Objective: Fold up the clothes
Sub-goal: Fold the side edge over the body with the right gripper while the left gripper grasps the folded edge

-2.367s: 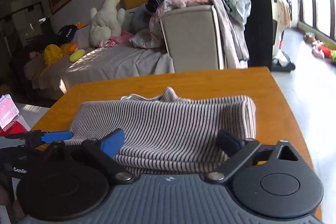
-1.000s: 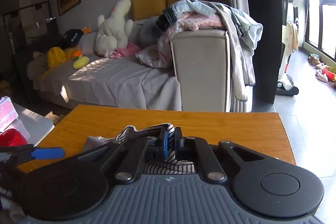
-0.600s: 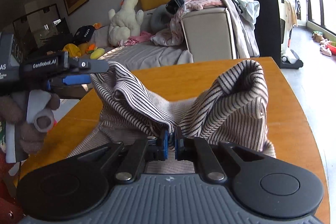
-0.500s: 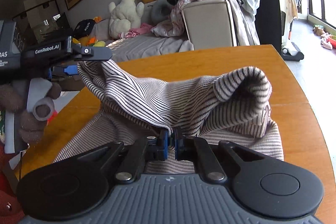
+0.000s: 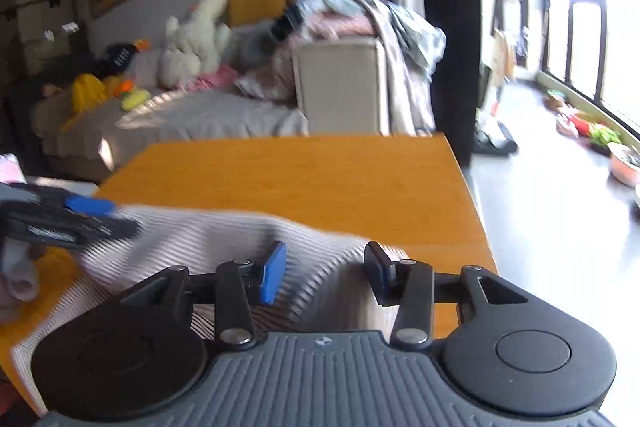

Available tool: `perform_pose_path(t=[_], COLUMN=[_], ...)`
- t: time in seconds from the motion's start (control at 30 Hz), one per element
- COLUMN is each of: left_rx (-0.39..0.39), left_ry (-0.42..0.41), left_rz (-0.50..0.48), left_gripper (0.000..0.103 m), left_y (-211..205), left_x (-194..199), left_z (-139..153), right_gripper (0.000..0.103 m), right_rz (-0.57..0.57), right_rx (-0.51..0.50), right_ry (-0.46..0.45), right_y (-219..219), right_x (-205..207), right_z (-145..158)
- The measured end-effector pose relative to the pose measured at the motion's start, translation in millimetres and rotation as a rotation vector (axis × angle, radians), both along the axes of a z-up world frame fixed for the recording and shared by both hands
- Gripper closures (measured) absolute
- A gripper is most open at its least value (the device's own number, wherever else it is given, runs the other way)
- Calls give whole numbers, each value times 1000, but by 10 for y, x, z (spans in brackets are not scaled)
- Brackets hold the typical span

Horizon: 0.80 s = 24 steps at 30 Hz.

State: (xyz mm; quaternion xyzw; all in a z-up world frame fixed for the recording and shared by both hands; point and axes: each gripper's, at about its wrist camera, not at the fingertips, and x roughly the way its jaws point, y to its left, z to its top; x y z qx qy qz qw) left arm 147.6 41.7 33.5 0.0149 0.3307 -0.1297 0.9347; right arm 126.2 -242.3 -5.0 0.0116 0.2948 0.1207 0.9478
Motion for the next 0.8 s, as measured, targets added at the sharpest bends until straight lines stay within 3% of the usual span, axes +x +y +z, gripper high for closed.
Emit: perform_pose_path(t=[0.03,0.1,0.33,0.4,0.47,0.57,0.67,0.8], left_rx=[-8,-57,-232,-279,-294,-291,-328,-293], left_ry=[10,40,168,207,218,210,201,155], left_rz=[18,33,3,-17,-30,-27,-9,16], left_gripper=[20,20,22,24,28,36,39,41], left_y=[66,195,288,253,200,157,187,112], left_x=[-15,-50,-42,-11,35,197,430,796], left_z=[-4,12,-22,-88,-161,-273,-323,-297], right_gripper=[45,37,36,31,31,40,46,52], right_rz=[-23,-52,-39,-24,-23,-29,-41,-75], right_rx=[-11,19,142,191,173,160,144,131], right_ry=[33,70,79,109,122,115,87,52], right_y=[-43,-142,-252,-238,-179,-136,-107,-67], right_x=[26,17,-119,-87,-31,114,333,746], right_z=[-103,-228,-195,-215,-271,-348,-360,-356])
